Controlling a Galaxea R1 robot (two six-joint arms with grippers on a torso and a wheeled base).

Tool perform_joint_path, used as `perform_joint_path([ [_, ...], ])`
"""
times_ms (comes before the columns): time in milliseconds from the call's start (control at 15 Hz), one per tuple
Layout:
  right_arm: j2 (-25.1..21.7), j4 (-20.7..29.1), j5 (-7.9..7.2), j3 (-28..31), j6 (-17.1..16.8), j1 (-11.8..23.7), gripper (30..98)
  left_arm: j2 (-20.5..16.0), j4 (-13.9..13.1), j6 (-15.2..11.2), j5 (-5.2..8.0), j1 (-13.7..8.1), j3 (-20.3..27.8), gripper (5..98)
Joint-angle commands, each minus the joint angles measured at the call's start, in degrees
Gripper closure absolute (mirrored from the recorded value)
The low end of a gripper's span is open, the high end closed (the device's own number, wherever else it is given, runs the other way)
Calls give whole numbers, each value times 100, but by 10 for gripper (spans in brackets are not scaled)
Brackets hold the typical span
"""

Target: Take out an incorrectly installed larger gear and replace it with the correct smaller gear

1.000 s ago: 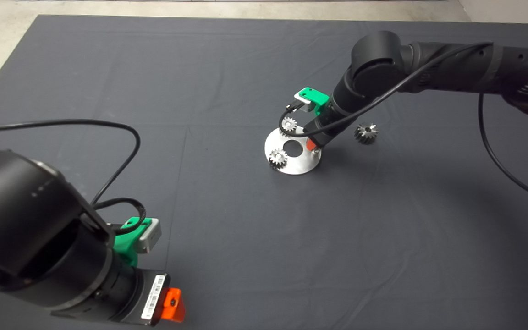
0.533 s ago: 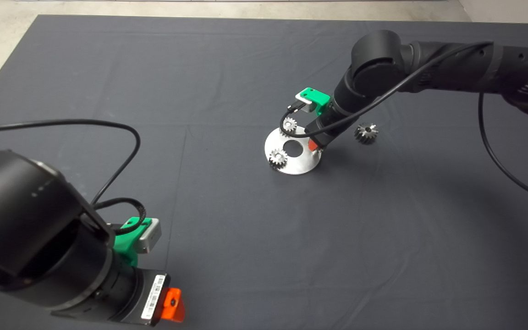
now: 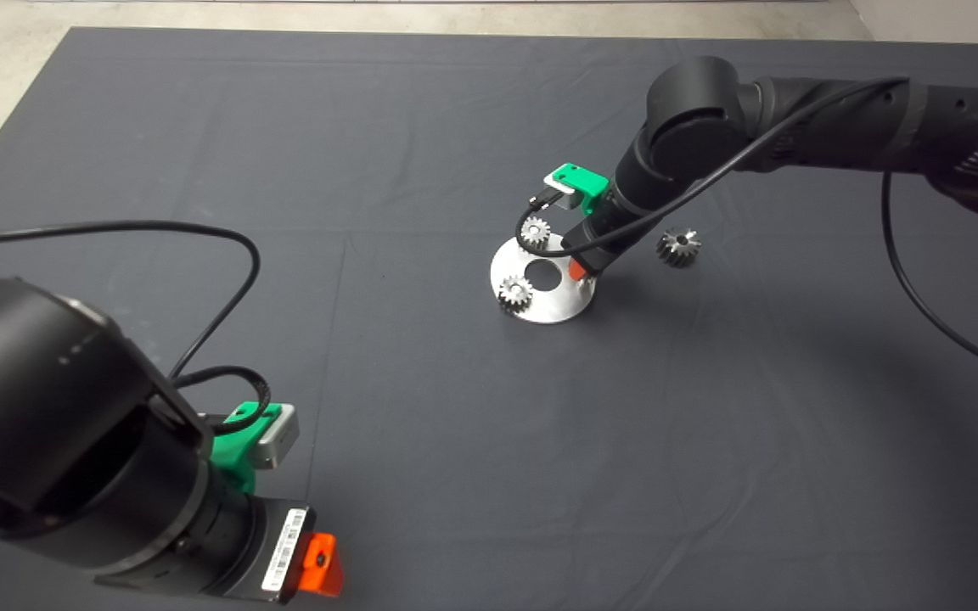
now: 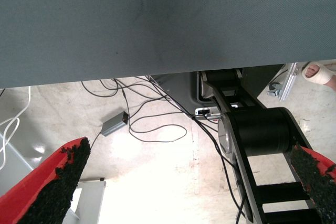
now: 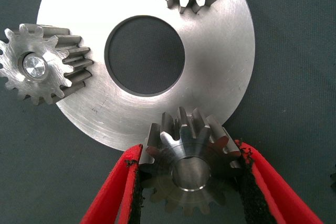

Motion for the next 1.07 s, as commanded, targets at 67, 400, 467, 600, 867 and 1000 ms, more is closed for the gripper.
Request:
perform_joint_path([
  [67,26,74,-4,49,-29,150,882,-7,-109,-18,12,-26,99,54],
  [400,17,-5,-13,49,-29,124,882,-7,-109,-18,19,-26,99,54],
  [467,17,-5,-13,49,-29,124,881,-7,-109,-18,19,-26,99,54],
  [600,17,-14,-13,49,-29,115,881,-7,-109,-18,15,-26,99,54],
  [867,17,-75,-13,49,-29,115,881,-7,-109,-18,10,-26,99,54],
  [1000,17,-102,-22,49,-33,115,882,-7,-109,-18,10,-26,99,54],
])
